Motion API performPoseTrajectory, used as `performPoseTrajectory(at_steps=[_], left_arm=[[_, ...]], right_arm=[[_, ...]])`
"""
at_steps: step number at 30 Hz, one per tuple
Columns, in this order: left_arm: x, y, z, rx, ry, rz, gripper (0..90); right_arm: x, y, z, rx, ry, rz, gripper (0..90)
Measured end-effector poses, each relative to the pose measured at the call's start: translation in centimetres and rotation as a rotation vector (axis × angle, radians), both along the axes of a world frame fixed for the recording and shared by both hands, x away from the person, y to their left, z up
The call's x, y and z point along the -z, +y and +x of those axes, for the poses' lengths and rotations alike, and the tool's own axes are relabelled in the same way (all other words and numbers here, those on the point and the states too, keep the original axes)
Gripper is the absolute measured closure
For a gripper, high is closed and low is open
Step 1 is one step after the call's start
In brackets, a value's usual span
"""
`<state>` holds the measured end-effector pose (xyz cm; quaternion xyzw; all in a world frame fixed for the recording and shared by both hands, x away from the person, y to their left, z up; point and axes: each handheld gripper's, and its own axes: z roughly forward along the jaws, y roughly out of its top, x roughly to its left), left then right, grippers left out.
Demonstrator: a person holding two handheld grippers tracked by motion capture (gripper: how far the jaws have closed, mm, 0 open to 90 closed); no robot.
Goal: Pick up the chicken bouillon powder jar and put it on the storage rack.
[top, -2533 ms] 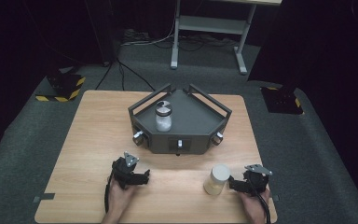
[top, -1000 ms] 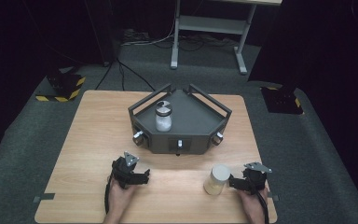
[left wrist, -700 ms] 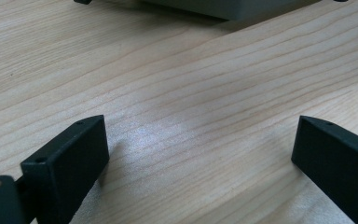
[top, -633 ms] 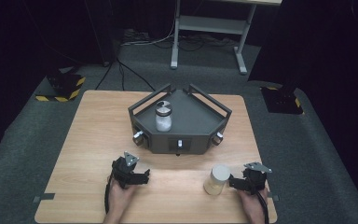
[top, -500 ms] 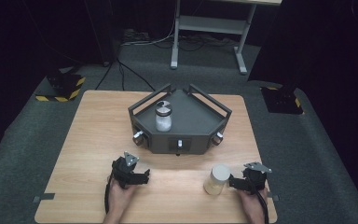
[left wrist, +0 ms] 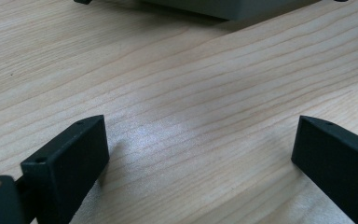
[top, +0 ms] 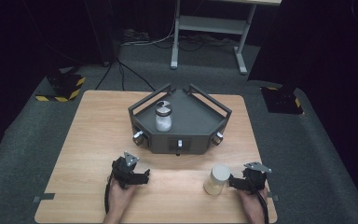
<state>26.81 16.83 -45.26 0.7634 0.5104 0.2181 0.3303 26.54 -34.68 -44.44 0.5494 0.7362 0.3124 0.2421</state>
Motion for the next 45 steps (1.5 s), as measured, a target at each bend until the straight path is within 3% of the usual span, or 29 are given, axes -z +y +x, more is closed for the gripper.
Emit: performPoseTrajectory(at_steps=[12,19,29,37,45], left_arm=[[0.0,0.0,0.0,0.000,0.000,0.000,3.8],[0.0,0.0,0.0,0.000,0.000,0.000,3.8],[0.0,0.0,0.0,0.000,0.000,0.000,3.8],[0.0,0.0,0.0,0.001,-0.001,-0.002,3.8],[0.0,0.0,0.0,0.001,-0.001,-0.002,3.8]], right_arm=[[-0.1,0.0,0.2,-0.012,0.007,-0.009,0.4],[-0.4,-0.5,0.5,-0.055,0.021,-0.009,1.9],[-2.0,-1.7,-1.9,-0.158,-0.019,-0.007,2.2],[-2.0,-3.0,-4.3,-0.217,-0.030,0.049,2.3],[-1.6,-3.3,-5.5,-0.270,-0.037,0.102,2.7]])
